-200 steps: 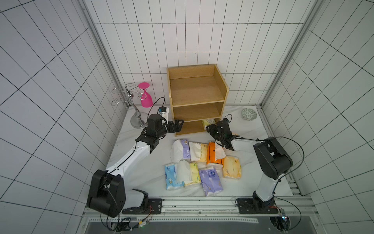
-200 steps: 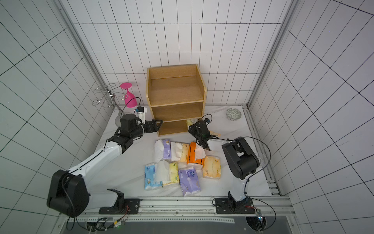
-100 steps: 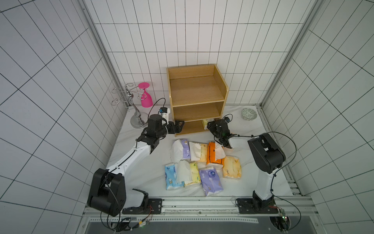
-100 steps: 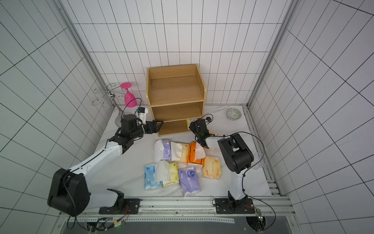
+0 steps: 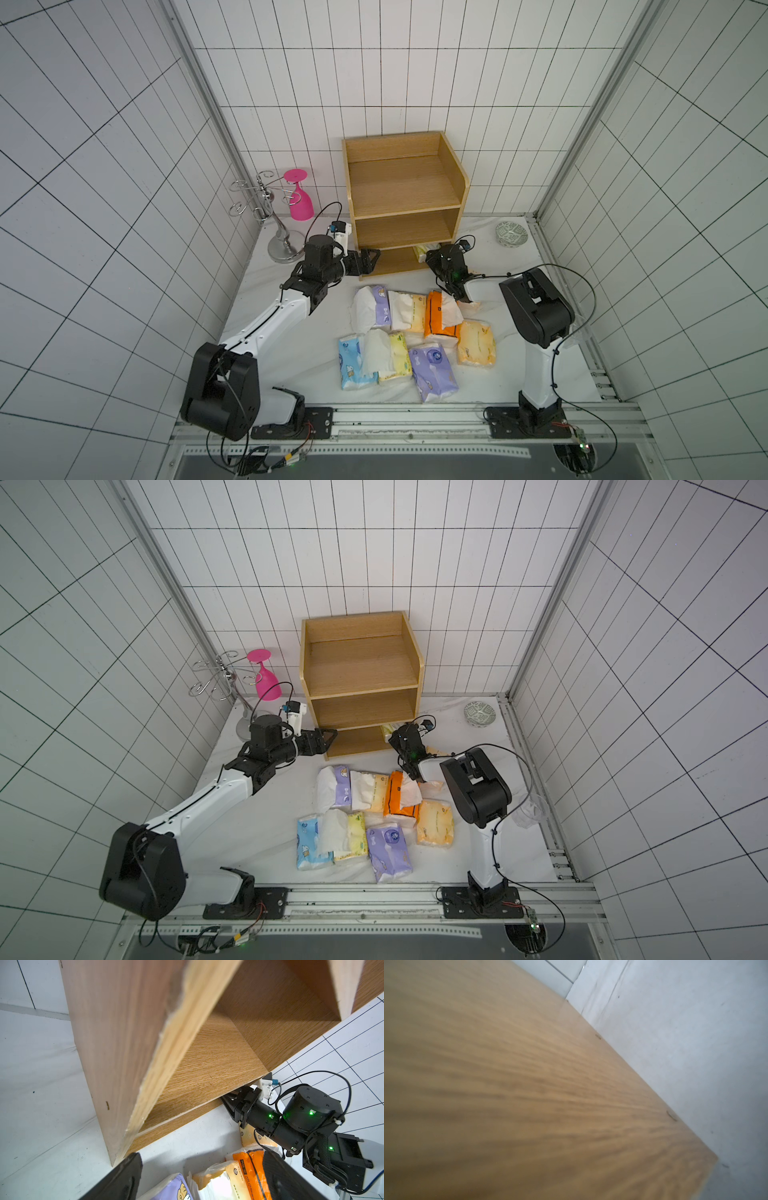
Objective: Remove the tissue boxes from the shelf
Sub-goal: Pick up a box of tissues from the shelf.
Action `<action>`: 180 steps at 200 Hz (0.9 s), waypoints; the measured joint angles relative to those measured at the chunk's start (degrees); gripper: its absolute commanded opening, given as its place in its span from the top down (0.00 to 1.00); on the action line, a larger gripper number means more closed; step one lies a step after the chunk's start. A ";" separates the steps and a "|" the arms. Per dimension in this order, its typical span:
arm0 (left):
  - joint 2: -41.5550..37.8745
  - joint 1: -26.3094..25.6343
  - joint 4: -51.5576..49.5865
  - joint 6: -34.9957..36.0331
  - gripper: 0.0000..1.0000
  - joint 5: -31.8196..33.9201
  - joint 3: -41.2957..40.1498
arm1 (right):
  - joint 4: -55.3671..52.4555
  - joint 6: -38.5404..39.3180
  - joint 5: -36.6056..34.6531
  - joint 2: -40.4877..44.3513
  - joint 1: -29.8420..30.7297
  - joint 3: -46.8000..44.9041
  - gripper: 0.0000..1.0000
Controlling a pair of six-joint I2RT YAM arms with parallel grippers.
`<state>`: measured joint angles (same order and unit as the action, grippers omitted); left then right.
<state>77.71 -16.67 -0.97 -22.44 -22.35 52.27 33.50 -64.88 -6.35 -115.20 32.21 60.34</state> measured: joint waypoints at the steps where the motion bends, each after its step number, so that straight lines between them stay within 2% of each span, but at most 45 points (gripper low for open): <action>1: 0.00 0.00 0.02 0.00 0.05 0.00 0.00 | -0.02 0.35 -0.11 0.02 0.00 0.00 0.85; 14: 0.00 0.00 0.04 0.00 0.05 -0.04 0.00 | -0.42 0.42 -0.07 0.13 0.00 0.00 0.94; 31: 0.00 0.00 0.07 0.00 0.05 -0.04 0.00 | -1.25 1.27 -0.02 0.90 0.00 0.00 1.00; 99: 0.00 0.00 -0.09 0.72 0.05 0.48 0.00 | -9.27 4.68 2.12 10.47 0.28 -0.83 1.00; 180: 0.00 0.00 -0.48 1.99 0.05 2.49 0.00 | -28.89 13.35 7.89 24.52 2.75 -2.67 1.00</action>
<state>77.71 -16.67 -1.45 -20.45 -19.86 52.27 4.60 -51.53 1.54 -90.67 34.96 57.67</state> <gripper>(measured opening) 0.947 0.060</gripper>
